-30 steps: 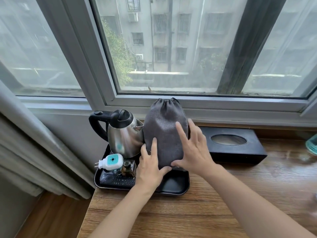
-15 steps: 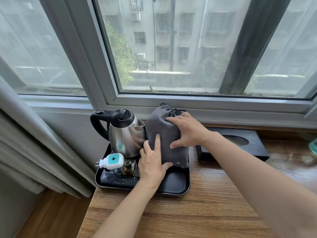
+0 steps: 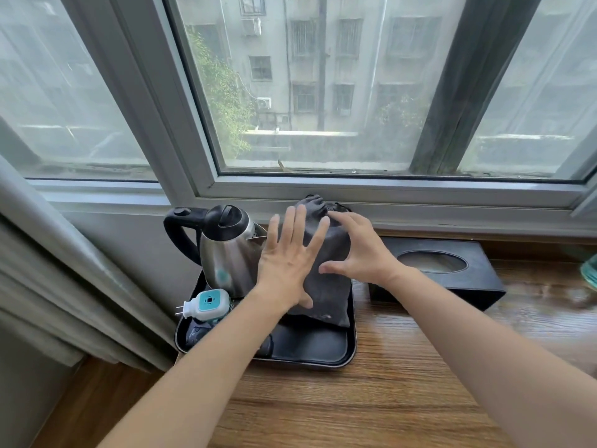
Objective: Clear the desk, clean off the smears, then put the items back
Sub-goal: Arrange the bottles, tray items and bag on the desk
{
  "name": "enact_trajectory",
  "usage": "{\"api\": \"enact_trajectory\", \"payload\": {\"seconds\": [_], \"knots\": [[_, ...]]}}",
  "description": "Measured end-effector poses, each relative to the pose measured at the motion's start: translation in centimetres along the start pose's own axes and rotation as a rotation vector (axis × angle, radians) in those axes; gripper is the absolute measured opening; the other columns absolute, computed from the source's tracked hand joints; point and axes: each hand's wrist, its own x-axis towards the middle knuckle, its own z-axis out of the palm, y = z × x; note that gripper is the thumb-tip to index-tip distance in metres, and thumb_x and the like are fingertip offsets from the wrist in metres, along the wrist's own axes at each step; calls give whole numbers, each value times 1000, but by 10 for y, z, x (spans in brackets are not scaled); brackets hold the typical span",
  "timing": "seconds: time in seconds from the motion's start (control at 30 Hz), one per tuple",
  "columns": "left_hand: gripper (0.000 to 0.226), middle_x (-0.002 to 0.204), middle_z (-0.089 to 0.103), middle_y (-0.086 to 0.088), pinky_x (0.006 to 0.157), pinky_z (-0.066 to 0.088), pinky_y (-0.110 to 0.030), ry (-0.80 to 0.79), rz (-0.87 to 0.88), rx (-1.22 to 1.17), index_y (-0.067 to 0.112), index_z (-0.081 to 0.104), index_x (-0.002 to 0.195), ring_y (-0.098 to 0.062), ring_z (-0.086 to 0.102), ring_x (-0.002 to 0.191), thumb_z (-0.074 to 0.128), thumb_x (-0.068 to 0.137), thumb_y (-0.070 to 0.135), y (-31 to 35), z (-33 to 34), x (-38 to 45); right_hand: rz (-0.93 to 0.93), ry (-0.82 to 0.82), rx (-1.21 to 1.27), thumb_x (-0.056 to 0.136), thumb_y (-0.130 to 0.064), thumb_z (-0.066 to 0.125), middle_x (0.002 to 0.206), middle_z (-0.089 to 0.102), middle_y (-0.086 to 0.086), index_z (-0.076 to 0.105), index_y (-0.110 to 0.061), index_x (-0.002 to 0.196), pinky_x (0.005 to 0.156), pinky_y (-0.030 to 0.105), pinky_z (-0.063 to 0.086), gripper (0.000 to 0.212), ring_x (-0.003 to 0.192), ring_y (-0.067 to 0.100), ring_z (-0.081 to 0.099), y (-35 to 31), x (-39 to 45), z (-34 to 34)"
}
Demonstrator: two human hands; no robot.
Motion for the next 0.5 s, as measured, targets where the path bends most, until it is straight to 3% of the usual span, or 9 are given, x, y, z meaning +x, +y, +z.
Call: {"api": "enact_trajectory", "payload": {"seconds": [0.07,0.13,0.17,0.23,0.37,0.5], "knots": [[168,165,1,-28,123,-11,-58,-49,61,4,23,-29,159,-46,-4,156,83,49,82,-9,-1,13,9,-25,22,63,-44,95,146,49,-4,38,-24,153,116,34,35,108,138,13,39,-4,1,-2],[170,145,36,-20,121,2,-53,-87,91,-34,23,-24,161,-39,27,140,78,42,90,-15,1,19,14,-30,32,63,-42,95,145,48,-3,37,-24,154,114,32,35,110,137,12,41,-8,2,-4],[170,134,43,-16,119,6,-51,-94,101,-50,22,-21,161,-35,34,130,75,41,93,-17,2,19,9,-21,30,62,-43,95,148,45,-2,36,-23,155,116,33,34,111,140,14,38,-9,2,-4],[167,126,44,-14,118,8,-50,-77,104,-63,19,-18,162,-33,37,123,69,43,97,-20,5,17,-15,20,-2,63,-44,94,154,37,3,35,-21,155,121,41,30,112,146,19,28,-11,2,-1],[155,154,30,-25,122,1,-53,44,75,-62,17,-13,164,-42,21,149,62,53,97,-20,15,3,-83,145,-184,65,-54,85,160,26,13,29,-20,158,122,54,25,114,152,32,17,-17,-19,8],[144,168,17,-29,127,0,-53,154,83,-79,13,5,167,-43,11,159,62,61,91,-19,31,-17,-144,73,-395,62,-64,83,169,0,19,11,-21,163,125,50,14,132,157,36,-5,-20,-59,28]]}}
